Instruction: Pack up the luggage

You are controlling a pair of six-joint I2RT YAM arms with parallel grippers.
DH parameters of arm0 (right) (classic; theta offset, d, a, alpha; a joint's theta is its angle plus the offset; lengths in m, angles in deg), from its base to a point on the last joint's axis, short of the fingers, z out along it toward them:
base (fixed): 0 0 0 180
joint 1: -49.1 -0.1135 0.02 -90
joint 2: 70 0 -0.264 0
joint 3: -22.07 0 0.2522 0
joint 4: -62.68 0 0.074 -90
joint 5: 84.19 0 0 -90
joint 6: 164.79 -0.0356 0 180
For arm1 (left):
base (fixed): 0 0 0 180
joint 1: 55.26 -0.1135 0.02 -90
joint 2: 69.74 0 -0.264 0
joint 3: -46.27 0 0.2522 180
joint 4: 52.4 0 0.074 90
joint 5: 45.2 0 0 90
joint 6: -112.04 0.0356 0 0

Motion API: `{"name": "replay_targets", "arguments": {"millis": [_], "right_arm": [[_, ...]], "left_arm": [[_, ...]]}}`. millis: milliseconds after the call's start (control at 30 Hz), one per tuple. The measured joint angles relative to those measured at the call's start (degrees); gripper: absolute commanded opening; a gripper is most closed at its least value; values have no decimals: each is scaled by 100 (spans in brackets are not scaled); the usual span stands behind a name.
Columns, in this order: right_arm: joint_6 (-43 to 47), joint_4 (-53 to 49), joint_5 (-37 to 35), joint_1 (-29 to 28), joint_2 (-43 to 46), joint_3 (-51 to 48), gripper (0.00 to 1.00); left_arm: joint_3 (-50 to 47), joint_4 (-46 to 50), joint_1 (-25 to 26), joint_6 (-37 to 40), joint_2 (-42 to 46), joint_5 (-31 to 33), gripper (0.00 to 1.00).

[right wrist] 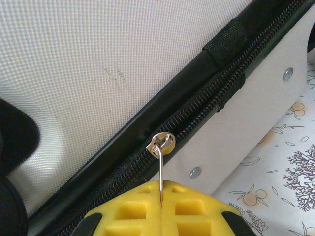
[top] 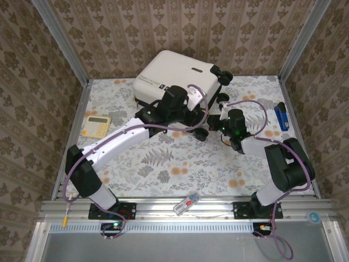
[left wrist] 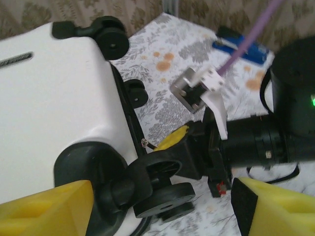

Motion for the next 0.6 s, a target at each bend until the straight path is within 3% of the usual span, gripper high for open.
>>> {"name": "replay_targets", "arguments": {"millis": [267,600], "right_arm": [[20,-70,15,0,0,26,0],[26,-72,20,7,2,26,0]], "left_arm": [[79,544,-105,2100,-507,63,86],[-114,131,-317,3423,-538,68,86]]}}
